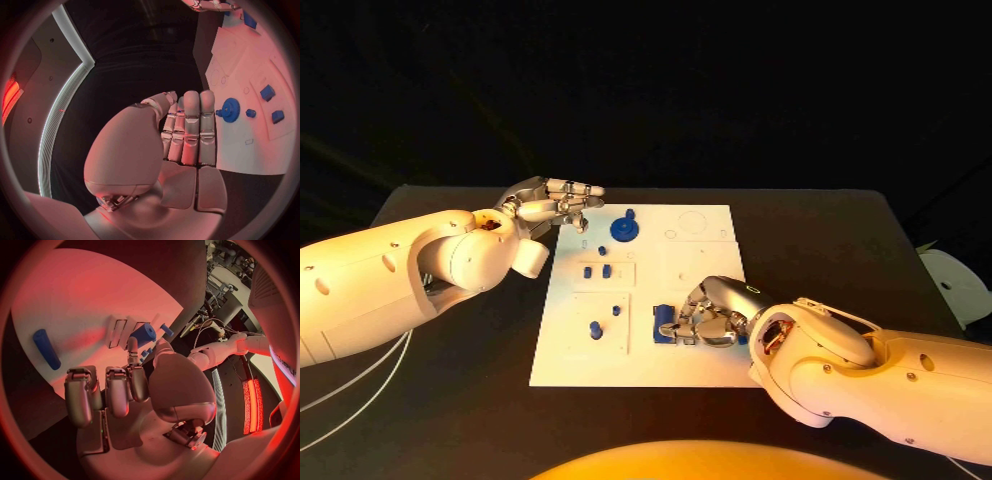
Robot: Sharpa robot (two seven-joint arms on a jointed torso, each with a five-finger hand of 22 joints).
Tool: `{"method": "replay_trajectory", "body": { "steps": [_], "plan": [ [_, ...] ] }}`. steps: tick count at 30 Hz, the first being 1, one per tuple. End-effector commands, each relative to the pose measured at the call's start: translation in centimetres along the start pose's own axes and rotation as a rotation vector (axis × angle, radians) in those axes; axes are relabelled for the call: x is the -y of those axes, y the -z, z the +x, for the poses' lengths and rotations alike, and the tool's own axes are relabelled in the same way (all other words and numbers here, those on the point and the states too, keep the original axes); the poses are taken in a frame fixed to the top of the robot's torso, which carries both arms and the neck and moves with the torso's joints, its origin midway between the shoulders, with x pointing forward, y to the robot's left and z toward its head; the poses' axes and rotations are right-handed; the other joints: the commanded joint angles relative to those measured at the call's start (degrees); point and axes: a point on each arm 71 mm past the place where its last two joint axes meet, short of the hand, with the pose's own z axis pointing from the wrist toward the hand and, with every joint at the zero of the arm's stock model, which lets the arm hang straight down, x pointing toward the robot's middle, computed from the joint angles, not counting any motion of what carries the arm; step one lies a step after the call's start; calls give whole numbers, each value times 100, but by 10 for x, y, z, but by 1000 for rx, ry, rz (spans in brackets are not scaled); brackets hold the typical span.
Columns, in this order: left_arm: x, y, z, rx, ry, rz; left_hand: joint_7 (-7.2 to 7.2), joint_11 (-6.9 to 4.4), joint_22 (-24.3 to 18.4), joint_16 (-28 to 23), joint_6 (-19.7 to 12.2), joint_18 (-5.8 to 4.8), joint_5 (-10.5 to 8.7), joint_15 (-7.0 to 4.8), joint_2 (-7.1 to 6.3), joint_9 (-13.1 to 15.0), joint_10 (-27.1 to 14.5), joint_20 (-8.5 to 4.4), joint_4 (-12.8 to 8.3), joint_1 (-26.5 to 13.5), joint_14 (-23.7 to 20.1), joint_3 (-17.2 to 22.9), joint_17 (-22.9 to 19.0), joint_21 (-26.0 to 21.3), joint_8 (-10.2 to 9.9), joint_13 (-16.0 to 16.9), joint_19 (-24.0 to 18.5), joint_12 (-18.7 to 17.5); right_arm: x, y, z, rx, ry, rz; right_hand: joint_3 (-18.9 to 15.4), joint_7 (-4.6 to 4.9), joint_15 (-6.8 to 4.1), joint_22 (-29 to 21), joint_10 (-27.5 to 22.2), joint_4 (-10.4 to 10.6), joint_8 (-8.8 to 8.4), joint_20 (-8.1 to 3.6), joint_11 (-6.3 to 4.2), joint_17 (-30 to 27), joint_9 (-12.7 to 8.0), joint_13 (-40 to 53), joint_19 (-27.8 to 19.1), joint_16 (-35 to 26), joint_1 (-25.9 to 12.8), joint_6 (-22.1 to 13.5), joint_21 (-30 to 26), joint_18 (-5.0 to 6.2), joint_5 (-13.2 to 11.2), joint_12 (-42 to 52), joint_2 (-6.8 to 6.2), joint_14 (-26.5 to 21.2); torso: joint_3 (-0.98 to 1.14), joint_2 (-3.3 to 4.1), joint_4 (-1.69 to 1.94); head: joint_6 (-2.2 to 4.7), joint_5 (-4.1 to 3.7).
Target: Assemble the parts on the task board
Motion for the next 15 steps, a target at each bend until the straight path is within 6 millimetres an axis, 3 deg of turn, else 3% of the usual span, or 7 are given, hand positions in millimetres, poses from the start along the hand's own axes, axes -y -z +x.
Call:
{"method": "replay_trajectory", "body": {
  "steps": [1,10,15],
  "plan": [
    [1,0,3,-21,4,4,25,8,-8,35,-27,62,-12,38,28,-7,-40,20,3,-35,-9,-31,-7,-38,20,10,20,19,-2,1,1,-2,39,-24,1,-38,-40,1446,87,-66,51,-38,-48,1198,31,615,509,31,168,38,42,-33,33,40,4,530,-3,1,4,2,-3],
    [1,0,2,-21,4,3,25,8,-8,35,-27,62,-12,38,28,-7,-40,20,3,-35,-9,-31,-7,-38,20,10,20,19,-1,-3,2,-8,56,-17,8,-80,-69,1455,124,-132,131,-65,-84,1216,103,673,522,38,452,81,73,-40,36,89,47,534,-7,2,11,-8,-9],
    [1,0,2,-20,3,3,25,8,-8,35,-27,62,-12,38,28,-7,-40,20,3,-35,-9,-31,-7,-38,20,10,20,19,1,-5,2,-5,64,-9,29,-101,-84,1458,155,-122,167,-79,-103,1222,137,722,527,41,542,96,85,-43,78,136,136,536,-7,4,8,-19,-9]
  ]
}}
